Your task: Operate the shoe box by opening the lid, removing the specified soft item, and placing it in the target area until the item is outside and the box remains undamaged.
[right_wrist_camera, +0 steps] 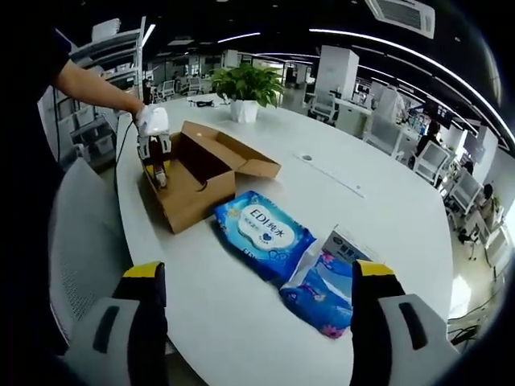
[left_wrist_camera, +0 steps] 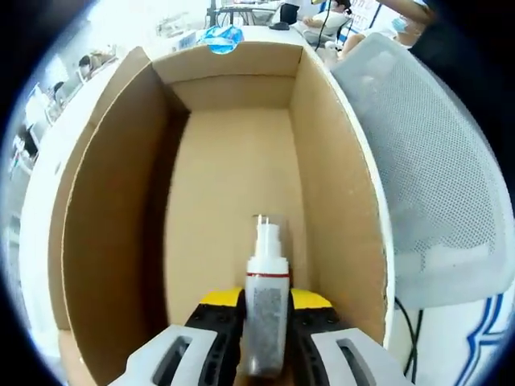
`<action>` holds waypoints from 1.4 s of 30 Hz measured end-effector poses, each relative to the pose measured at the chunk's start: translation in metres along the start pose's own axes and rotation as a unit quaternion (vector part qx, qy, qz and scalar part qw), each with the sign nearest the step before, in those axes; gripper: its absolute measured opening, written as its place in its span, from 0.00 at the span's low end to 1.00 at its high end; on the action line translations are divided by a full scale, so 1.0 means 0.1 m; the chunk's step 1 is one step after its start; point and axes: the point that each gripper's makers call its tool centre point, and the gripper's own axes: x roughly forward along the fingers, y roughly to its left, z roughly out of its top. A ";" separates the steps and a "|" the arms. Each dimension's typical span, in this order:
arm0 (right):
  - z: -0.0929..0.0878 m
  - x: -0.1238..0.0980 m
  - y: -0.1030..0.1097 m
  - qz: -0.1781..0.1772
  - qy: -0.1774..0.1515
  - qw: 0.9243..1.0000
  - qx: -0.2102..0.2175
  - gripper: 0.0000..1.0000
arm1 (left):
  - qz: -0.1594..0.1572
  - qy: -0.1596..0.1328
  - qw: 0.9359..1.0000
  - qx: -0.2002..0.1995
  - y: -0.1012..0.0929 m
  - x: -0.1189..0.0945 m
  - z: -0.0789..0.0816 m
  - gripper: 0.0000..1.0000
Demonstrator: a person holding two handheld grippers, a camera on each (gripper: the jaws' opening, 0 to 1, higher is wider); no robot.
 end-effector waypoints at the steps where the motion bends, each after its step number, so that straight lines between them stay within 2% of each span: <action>1: 0.00 0.00 0.00 0.001 -0.001 1.000 0.000 0.91 | 0.001 0.000 1.000 0.000 0.00 0.00 0.01 0.20; 9: 0.04 0.02 0.04 0.006 -0.013 1.000 0.002 0.89 | 0.007 -0.006 1.000 -0.006 0.02 -0.06 0.04 0.20; 15: 0.10 0.05 0.08 0.010 -0.025 1.000 0.004 0.87 | 0.016 -0.021 1.000 -0.016 0.03 -0.14 0.12 0.20; 26: 0.21 0.15 0.19 0.025 -0.045 0.999 0.004 0.82 | 0.039 -0.076 0.996 -0.035 0.10 -0.32 0.34 0.20; 42: 0.45 0.37 0.50 0.058 -0.090 0.994 0.000 0.73 | 0.061 -0.179 0.980 -0.059 0.09 -0.56 0.85 0.20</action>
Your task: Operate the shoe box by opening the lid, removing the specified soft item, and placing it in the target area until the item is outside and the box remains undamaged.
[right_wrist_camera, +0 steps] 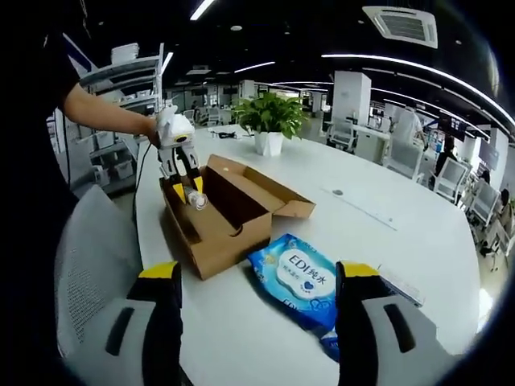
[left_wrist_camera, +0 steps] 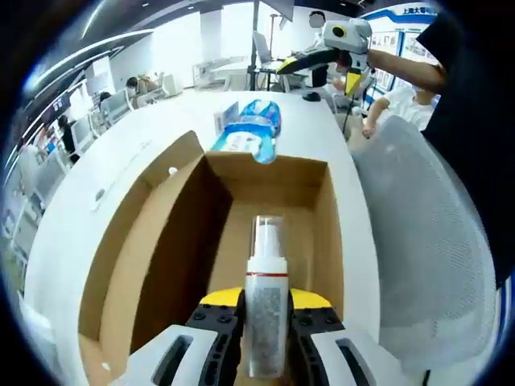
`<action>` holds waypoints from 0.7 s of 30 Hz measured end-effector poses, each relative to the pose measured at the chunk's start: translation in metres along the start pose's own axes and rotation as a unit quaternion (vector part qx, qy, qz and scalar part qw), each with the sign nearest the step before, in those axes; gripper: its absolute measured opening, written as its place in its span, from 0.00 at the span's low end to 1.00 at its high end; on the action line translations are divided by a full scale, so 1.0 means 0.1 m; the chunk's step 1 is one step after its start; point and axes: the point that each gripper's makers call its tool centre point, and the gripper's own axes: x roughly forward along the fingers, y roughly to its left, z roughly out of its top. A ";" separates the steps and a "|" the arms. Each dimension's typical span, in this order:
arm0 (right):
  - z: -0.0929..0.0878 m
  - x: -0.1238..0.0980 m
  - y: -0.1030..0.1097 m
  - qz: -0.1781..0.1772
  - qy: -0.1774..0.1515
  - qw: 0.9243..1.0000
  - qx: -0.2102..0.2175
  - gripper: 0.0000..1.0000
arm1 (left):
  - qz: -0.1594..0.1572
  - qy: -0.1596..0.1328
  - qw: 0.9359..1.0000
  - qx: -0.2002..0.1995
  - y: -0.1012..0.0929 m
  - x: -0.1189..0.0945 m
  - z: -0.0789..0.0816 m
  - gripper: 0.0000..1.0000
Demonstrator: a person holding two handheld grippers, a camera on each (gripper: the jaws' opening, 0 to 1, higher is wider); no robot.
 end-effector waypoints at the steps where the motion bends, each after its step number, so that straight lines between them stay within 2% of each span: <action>1: 0.00 0.03 0.02 0.003 0.000 1.000 0.003 0.73 | 0.002 -0.008 1.000 -0.002 0.00 0.00 0.04 0.20; 11: 0.12 0.21 0.23 0.026 -0.027 0.999 0.004 0.65 | 0.015 -0.076 0.997 -0.020 -0.04 -0.04 0.32 0.20; 18: 0.25 0.33 0.36 0.044 -0.053 0.998 0.012 0.59 | 0.019 -0.133 0.990 -0.043 -0.11 -0.06 0.50 0.20; 21: 0.29 0.38 0.40 0.050 -0.059 0.997 0.015 0.57 | 0.018 -0.147 0.988 -0.045 -0.16 -0.05 0.55 0.20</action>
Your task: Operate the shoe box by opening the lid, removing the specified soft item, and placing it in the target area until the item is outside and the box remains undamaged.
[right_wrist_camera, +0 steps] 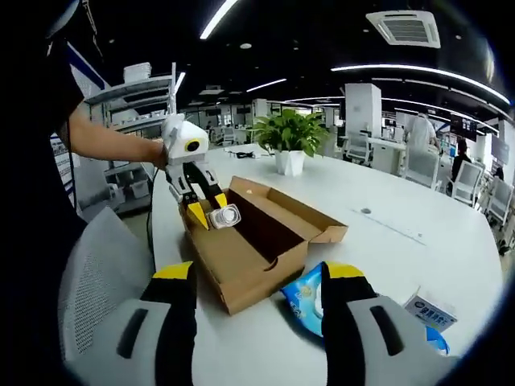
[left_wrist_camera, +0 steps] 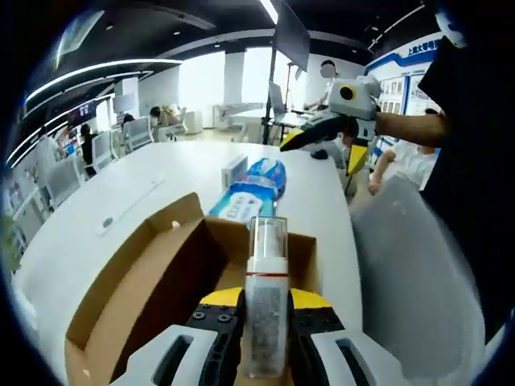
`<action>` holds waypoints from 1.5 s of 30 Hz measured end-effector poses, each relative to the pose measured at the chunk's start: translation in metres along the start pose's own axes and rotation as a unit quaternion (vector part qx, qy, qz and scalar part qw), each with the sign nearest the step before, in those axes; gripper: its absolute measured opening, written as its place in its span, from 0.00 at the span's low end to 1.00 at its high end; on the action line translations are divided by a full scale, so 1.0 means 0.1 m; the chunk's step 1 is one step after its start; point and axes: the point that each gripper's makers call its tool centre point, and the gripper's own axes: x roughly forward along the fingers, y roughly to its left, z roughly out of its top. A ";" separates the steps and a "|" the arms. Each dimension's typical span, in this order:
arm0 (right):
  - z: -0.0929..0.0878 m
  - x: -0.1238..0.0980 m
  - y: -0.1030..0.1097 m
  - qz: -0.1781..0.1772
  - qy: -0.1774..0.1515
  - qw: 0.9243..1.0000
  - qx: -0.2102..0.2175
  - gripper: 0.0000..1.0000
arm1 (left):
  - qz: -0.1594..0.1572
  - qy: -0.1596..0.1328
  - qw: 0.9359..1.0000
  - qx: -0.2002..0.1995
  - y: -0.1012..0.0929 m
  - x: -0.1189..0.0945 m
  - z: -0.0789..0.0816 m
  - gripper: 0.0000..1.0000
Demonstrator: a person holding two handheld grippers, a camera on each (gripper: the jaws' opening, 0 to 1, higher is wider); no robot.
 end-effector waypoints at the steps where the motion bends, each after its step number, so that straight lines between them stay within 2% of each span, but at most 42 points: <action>1: 0.01 0.01 0.01 0.003 -0.003 1.000 0.002 0.56 | -0.001 -0.004 1.000 -0.001 -0.01 0.01 0.01 0.20; 9: 0.08 0.13 0.12 0.021 -0.018 1.000 0.012 0.51 | -0.003 -0.054 0.998 -0.024 -0.17 0.08 0.21 0.20; 13: 0.14 0.17 0.18 0.032 -0.031 0.999 0.020 0.47 | -0.007 -0.086 0.995 -0.039 -0.27 0.10 0.33 0.20; 20: 0.23 0.27 0.30 0.056 -0.047 0.997 0.031 0.43 | -0.019 -0.123 0.991 -0.058 -0.38 0.11 0.44 0.20; 32: 0.27 0.39 0.42 0.086 -0.059 0.993 0.055 0.36 | -0.035 -0.155 0.985 -0.064 -0.54 0.14 0.55 0.20; 45: 0.35 0.47 0.54 0.105 -0.078 0.988 0.084 0.25 | -0.047 -0.181 0.980 -0.064 -0.64 0.19 0.58 0.20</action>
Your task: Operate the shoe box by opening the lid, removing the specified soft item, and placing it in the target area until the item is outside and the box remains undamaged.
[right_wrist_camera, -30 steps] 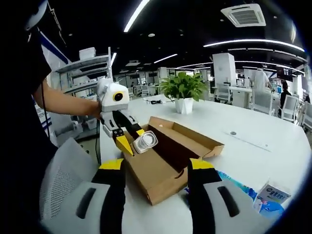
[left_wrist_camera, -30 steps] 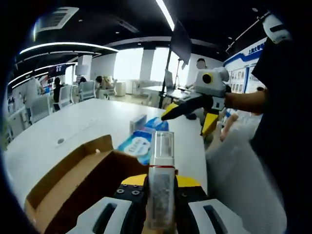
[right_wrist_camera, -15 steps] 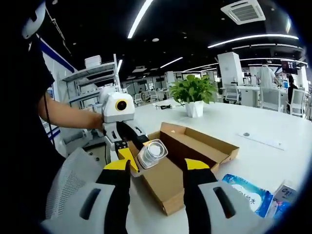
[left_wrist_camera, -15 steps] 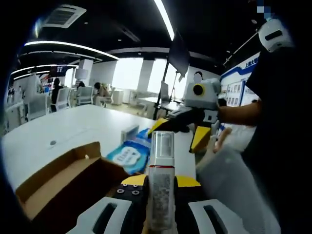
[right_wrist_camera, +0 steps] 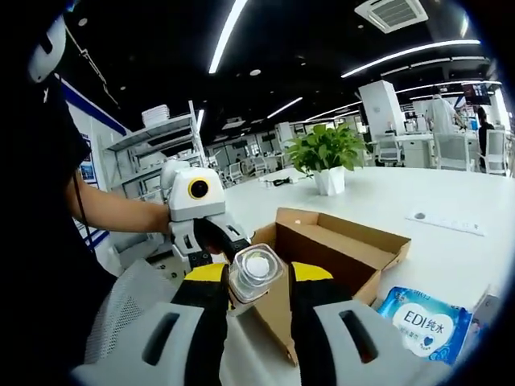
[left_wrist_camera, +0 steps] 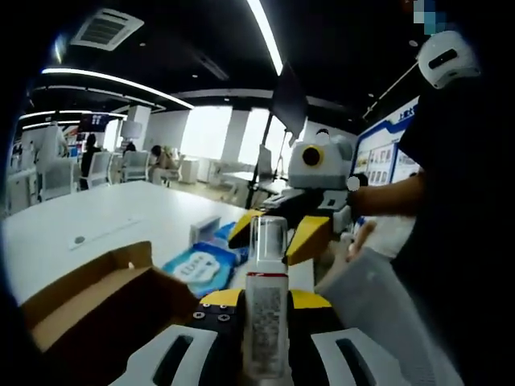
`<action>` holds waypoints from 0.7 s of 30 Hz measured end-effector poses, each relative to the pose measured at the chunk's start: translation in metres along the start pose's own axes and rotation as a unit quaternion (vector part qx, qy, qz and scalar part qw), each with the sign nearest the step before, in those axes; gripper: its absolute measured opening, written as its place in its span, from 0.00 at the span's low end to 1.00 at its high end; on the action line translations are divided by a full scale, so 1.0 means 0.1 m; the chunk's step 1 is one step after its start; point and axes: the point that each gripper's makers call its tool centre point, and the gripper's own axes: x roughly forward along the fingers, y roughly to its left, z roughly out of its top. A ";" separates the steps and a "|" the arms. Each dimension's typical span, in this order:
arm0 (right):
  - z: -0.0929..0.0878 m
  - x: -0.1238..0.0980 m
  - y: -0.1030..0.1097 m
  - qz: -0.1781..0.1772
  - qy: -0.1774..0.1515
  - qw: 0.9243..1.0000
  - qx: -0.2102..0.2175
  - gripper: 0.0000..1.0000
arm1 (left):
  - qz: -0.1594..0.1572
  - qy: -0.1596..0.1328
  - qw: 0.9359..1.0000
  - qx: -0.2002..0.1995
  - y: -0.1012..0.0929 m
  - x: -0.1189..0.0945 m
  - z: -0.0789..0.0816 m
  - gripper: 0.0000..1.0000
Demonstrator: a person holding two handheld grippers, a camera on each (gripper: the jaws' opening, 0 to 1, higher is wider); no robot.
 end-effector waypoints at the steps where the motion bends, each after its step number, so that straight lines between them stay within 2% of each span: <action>1: 0.00 0.00 0.01 0.001 0.000 1.000 0.001 0.24 | 0.000 -0.002 1.000 0.001 0.00 0.00 0.00 0.20; 6: 0.01 0.00 0.02 0.002 0.001 1.000 0.004 0.23 | -0.001 -0.003 1.000 0.000 0.00 -0.01 -0.01 0.20; 15: 0.00 0.02 0.04 -0.001 0.010 1.000 -0.003 0.20 | 0.007 0.017 1.000 0.011 0.02 0.00 -0.03 0.21; 20: 0.03 0.04 0.04 -0.004 0.010 1.000 -0.009 0.20 | 0.016 0.031 0.999 0.026 0.04 0.00 -0.02 0.21; 21: 0.04 0.04 0.04 -0.005 0.010 1.000 -0.012 0.19 | 0.021 0.041 0.998 0.036 0.05 -0.01 -0.03 0.22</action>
